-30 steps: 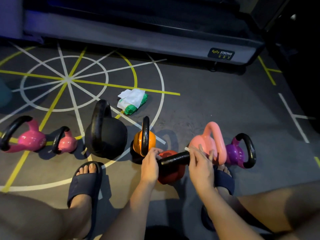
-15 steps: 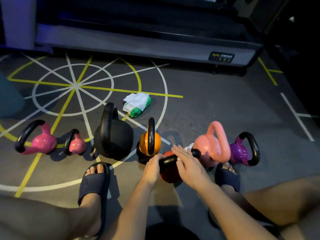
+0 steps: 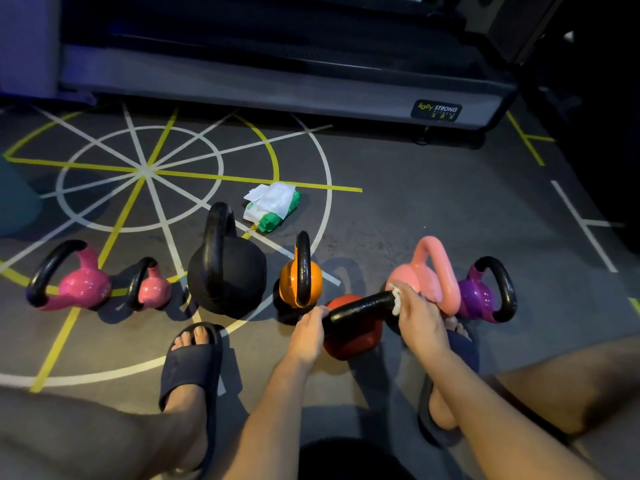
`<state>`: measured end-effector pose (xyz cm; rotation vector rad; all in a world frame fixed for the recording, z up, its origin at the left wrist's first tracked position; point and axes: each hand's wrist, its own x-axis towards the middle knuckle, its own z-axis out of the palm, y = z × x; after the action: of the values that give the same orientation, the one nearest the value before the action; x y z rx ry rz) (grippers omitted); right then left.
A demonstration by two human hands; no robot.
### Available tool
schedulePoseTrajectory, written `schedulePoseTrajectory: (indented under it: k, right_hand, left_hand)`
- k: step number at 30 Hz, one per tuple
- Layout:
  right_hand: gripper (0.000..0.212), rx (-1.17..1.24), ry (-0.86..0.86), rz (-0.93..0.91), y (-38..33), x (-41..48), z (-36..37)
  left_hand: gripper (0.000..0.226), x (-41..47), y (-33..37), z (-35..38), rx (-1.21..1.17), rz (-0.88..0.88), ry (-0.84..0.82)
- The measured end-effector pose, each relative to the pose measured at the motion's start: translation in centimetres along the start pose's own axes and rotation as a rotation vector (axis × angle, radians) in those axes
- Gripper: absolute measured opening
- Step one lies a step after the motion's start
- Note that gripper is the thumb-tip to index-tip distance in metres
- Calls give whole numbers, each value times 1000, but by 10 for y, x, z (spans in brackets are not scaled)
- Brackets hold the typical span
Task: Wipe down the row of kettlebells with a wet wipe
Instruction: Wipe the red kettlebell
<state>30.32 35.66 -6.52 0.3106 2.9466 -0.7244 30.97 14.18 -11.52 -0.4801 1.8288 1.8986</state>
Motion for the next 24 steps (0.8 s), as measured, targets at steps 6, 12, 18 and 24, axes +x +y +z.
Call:
schedulePoseTrajectory:
  k: [6, 12, 18, 24]
  right_hand:
    - [36, -54, 56, -366, -50, -33, 32]
    - [39, -143, 147, -539, -48, -23, 29]
    - [33, 6, 106, -64, -30, -7, -9]
    - [26, -11, 101, -456, -74, -34, 40]
  left_hand:
    - [37, -4, -1, -4, -22, 60, 8]
    - [31, -5, -5, -10, -44, 82, -7]
    - [32, -10, -3, -10, -35, 56, -24]
    - [30, -12, -2, -11, -86, 71, -7]
